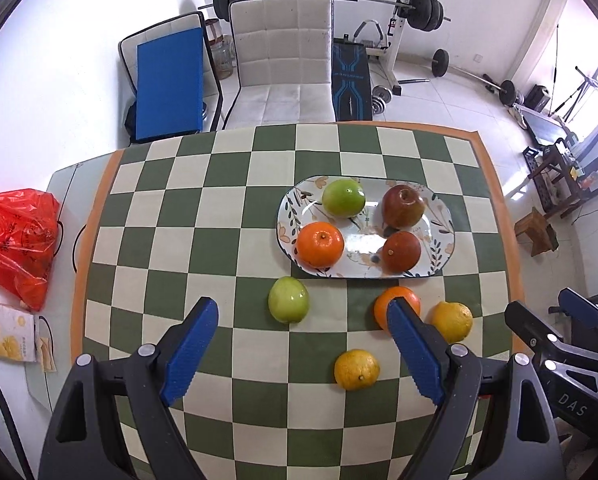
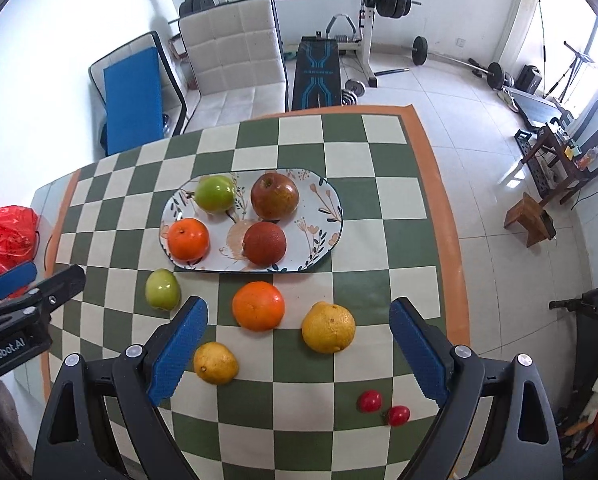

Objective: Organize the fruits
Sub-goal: 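Open both tools and pull them back from the plate, then grasp the large yellow citrus with the right tool while the left tool grasps a lemon, then place the yellow citrus on the plate with the right tool while the left tool places the lemon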

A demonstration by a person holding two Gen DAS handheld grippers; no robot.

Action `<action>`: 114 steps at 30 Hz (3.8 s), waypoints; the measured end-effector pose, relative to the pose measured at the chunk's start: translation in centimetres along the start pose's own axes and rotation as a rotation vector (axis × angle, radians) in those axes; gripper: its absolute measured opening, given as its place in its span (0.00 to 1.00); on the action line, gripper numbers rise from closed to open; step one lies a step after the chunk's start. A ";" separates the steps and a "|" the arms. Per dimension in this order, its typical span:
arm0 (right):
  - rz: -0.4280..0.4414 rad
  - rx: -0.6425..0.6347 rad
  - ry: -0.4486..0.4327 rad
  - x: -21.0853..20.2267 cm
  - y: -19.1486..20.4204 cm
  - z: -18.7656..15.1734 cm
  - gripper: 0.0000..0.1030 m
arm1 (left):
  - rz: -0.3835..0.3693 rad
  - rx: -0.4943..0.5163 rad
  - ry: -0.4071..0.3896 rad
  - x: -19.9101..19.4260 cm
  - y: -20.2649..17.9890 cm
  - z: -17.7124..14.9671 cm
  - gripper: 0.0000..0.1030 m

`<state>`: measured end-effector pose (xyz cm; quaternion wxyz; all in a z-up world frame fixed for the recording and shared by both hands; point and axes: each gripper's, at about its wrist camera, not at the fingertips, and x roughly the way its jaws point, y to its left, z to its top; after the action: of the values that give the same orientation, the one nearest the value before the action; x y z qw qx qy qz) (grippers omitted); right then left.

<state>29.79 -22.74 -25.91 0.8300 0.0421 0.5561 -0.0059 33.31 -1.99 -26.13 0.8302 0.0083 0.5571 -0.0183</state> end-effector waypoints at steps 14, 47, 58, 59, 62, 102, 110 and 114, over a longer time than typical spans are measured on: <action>0.019 -0.007 -0.097 -6.1 0.9 -1.8 0.92 | 0.017 0.006 -0.096 -5.1 -0.4 -2.4 0.84; 0.056 0.170 0.386 20.9 -5.6 -3.5 0.65 | -0.001 0.120 0.427 16.2 -5.0 -7.2 1.00; 0.124 0.127 0.456 20.5 -4.8 -8.2 0.64 | -0.065 0.209 0.436 19.4 -7.8 -8.4 0.59; 0.133 0.144 0.466 20.6 -5.0 -8.7 0.64 | -0.065 0.218 0.447 19.7 -8.1 -8.7 0.55; 0.145 0.167 0.463 20.6 -5.2 -9.6 0.64 | -0.053 0.220 0.443 19.5 -8.2 -9.1 0.54; 0.179 0.148 0.310 22.8 -4.7 8.7 0.65 | -0.135 0.118 0.409 21.0 -7.9 10.9 0.55; 0.145 0.125 0.301 22.9 -5.1 8.7 0.88 | -0.126 0.085 0.387 21.3 -6.6 11.2 0.85; 0.111 0.111 0.307 22.6 -5.1 8.4 0.92 | -0.092 0.070 0.355 20.6 -5.2 11.1 0.85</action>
<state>45.86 -27.66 -43.95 0.7309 0.1188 0.6719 0.0159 51.20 -8.03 -40.92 0.7164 0.0145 0.6936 -0.0739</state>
